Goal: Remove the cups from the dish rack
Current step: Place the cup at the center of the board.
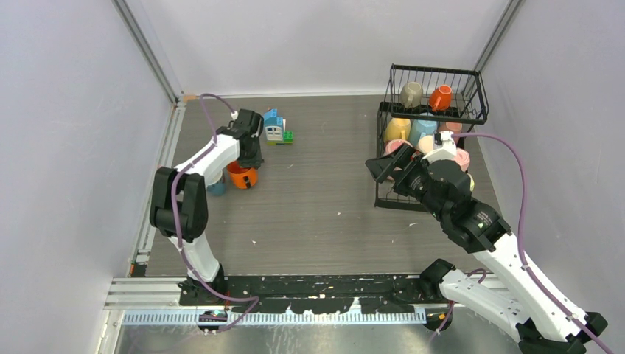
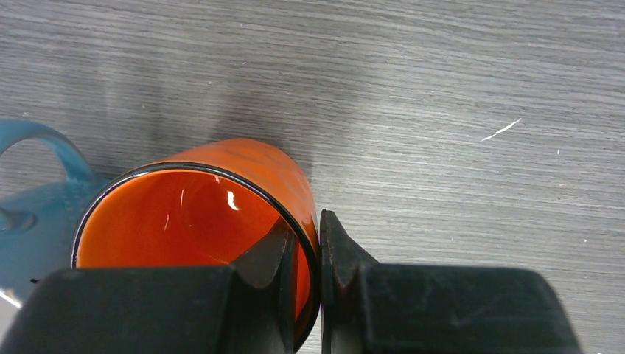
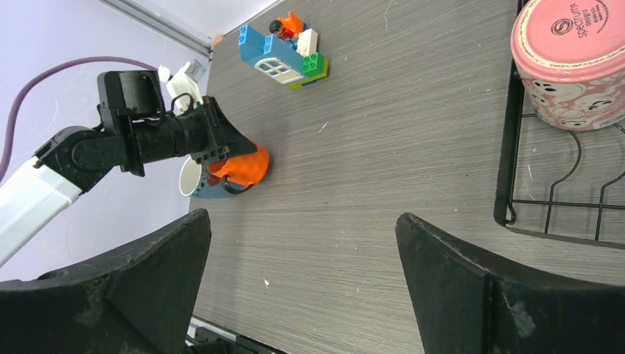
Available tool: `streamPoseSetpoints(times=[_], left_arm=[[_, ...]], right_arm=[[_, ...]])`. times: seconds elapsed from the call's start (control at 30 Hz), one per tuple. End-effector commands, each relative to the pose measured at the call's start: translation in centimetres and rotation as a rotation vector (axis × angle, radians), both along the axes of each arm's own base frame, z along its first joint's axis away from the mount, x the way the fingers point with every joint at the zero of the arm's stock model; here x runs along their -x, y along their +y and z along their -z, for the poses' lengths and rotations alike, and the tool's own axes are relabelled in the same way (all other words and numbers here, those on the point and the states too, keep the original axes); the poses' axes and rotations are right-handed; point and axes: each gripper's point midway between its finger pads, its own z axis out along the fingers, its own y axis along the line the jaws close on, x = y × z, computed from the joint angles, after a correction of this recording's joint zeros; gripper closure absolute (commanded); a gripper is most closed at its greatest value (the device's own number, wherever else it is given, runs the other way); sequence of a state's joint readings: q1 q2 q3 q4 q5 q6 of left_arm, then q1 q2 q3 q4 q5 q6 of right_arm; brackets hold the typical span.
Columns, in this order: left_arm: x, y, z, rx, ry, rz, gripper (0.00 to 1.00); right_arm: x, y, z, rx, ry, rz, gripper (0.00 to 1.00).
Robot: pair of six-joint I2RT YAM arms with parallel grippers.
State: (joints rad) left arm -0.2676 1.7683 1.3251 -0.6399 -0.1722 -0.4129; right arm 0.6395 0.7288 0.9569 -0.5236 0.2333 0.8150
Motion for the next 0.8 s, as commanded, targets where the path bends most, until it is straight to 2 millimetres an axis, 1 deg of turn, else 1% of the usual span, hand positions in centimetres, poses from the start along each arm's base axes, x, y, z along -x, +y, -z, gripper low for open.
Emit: streamPoseSetpoints(times=[0.0,0.37,0.77], left_arm=[[-2.0,-0.1,-1.2,0.019,-0.076,-0.021,1.00],[-1.3,0.7,0.1,-0.018,-0.059,-0.036,1.00],[-0.7,0.9,0.4,-0.022,-0.049,-0.035,1.00]], right_arm=[[-0.4,0.0,-1.6,-0.023,-0.052,0.010,0.00],[-0.3,-0.2,-0.9,-0.019,-0.042,0.020,0.00],[0.1,-0.9,-0.5,-0.025,-0.042,0.037,0.00]])
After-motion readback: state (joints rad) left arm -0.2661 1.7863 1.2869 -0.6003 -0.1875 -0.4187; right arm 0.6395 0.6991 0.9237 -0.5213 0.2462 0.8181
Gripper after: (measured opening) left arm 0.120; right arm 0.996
